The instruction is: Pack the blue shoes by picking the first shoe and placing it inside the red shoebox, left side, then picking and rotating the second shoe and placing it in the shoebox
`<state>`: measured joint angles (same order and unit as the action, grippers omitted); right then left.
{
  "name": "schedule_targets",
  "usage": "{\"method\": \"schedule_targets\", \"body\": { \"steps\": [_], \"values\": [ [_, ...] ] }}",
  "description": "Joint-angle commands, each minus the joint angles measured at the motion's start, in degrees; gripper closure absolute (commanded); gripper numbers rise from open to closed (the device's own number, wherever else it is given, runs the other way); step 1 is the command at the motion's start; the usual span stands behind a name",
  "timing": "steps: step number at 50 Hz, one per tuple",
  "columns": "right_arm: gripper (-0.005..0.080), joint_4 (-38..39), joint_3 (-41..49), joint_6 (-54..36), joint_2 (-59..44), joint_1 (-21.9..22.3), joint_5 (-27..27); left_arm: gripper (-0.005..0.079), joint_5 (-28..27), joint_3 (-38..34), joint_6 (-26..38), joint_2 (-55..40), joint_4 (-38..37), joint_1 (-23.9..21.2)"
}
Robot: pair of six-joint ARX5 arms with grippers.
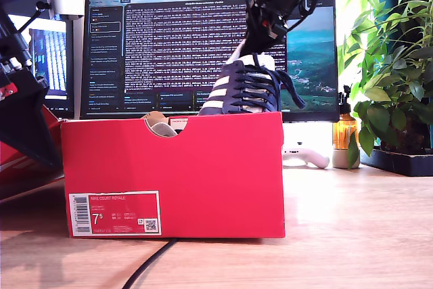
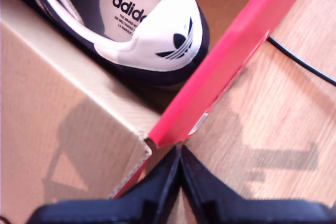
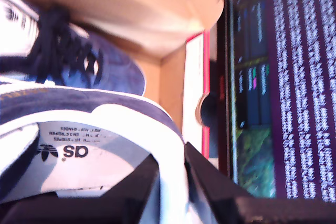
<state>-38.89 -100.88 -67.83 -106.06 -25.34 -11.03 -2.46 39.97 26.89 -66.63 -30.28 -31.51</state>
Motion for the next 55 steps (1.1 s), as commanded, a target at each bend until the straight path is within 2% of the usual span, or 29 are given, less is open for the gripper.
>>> {"method": "schedule_targets", "body": {
  "steps": [1,16,55],
  "values": [
    [0.0764,0.20,-1.11,0.26,-1.99,-0.09,-0.44,0.0759,-0.09,-0.17,0.17,-0.57,0.31,-0.15],
    [0.0764,-1.79,-1.11,0.28,-5.11,-0.44,-0.46,0.0759,-0.09,-0.17,0.20,-0.57,0.33,-0.15],
    [0.0764,-0.17,-1.11,0.48,-11.56,-2.03,-0.61,0.0759,-0.09,-0.17,0.22,-0.57,0.31,-0.15]
  ]
}}
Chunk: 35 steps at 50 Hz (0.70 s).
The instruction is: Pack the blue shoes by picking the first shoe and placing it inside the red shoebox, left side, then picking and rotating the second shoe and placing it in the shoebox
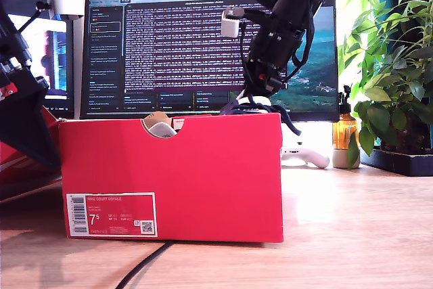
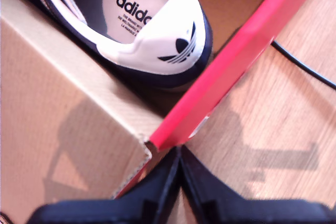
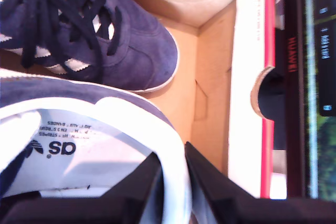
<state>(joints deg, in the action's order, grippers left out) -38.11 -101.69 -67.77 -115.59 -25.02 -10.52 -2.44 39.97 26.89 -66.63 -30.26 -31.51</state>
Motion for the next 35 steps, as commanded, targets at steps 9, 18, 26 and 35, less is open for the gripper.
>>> {"method": "schedule_targets", "body": {
  "steps": [9,18,26,35],
  "values": [
    [0.0764,-0.79,-0.31,1.88,-2.05,-2.51,-0.94,0.0759,-0.11,-0.17,0.22,-0.57,0.31,-0.15],
    [0.0661,-0.74,-0.31,3.28,-2.05,-2.62,4.11,0.0759,-0.11,-0.17,0.22,-0.57,0.31,-0.15],
    [0.0559,0.00,-0.31,3.30,-2.05,-2.69,7.74,0.0759,-0.11,-0.17,0.22,-0.57,0.31,-0.15],
    [0.0510,2.10,-0.35,3.96,-2.01,-3.45,11.69,0.0759,-0.11,-0.17,0.22,-0.57,0.33,-0.15]
  ]
}}
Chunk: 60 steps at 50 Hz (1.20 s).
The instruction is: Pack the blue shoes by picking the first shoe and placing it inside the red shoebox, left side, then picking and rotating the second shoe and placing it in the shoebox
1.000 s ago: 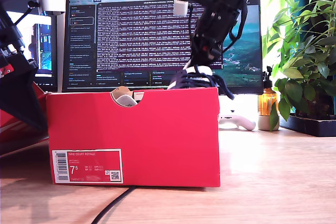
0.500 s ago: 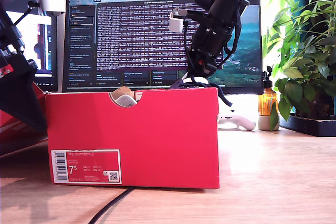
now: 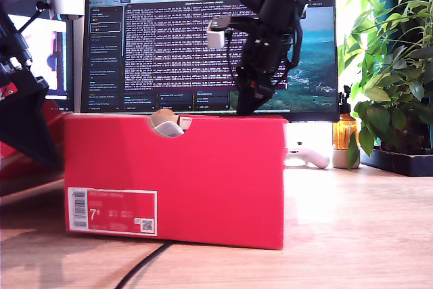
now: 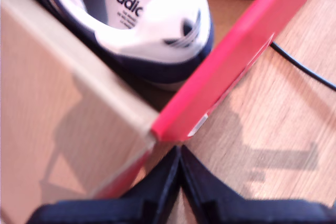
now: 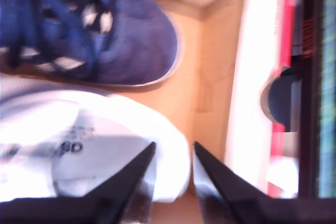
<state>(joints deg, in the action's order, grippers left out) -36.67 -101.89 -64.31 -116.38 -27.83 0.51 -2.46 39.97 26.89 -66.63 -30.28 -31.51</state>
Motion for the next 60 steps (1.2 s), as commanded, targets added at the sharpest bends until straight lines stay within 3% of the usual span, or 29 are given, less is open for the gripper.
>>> {"method": "schedule_targets", "body": {
  "steps": [1,11,22,36,48,60],
  "values": [
    [0.0502,0.85,-0.15,0.46,-1.22,-0.70,1.05,0.0759,-0.09,-0.17,0.22,-0.57,0.35,-0.15],
    [0.0483,2.14,-0.24,2.05,-1.11,-2.08,5.53,0.0759,-0.09,-0.17,0.17,-0.57,0.33,-0.15],
    [0.0497,2.27,-0.24,17.97,-0.33,-2.91,10.38,0.0759,-0.13,-0.17,0.13,-0.59,0.35,-0.15],
    [0.0765,-4.35,-0.24,37.57,2.08,-1.68,10.47,0.0759,-1.92,-0.17,0.07,-0.57,0.79,-0.15],
    [0.0765,-9.33,-0.24,43.65,4.09,-0.94,10.27,0.0759,-4.72,-0.17,-0.63,-0.57,0.79,-0.15],
    [0.0765,-12.00,-0.24,48.54,6.56,0.63,9.90,0.0759,0.26,-0.17,-2.64,0.79,-8.07,-0.15]
  ]
}}
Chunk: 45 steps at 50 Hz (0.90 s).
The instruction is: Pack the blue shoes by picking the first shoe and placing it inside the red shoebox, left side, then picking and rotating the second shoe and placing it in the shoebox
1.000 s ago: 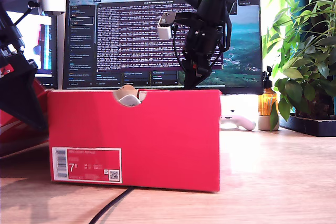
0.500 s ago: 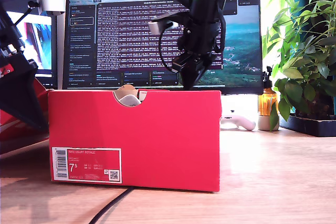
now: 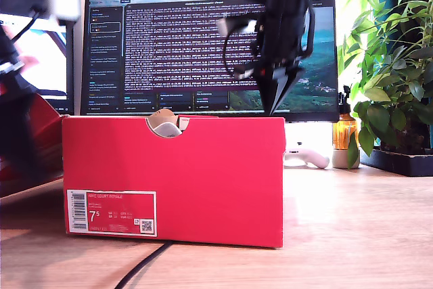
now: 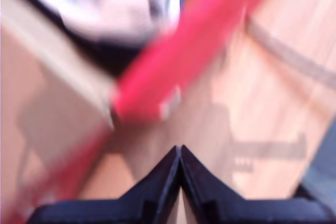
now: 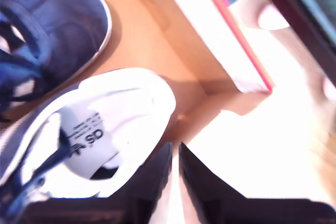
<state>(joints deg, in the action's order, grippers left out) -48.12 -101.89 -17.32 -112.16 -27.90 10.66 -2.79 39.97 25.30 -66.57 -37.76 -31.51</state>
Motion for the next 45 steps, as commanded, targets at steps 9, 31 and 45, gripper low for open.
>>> {"method": "schedule_targets", "body": {
  "steps": [9,31,45],
  "values": [
    [0.0765,-5.57,-0.24,5.42,4.42,3.39,-5.51,0.0759,1.88,-0.17,-5.53,6.47,-1.57,-0.15],
    [0.0765,-11.74,-0.17,16.72,10.97,13.29,-8.63,0.0759,0.72,-0.17,-12.02,19.80,5.90,1.38],
    [0.0765,-11.65,0.66,16.92,18.38,15.98,-6.86,0.0759,-2.29,-0.17,-14.84,19.63,17.11,6.45]
  ]
}}
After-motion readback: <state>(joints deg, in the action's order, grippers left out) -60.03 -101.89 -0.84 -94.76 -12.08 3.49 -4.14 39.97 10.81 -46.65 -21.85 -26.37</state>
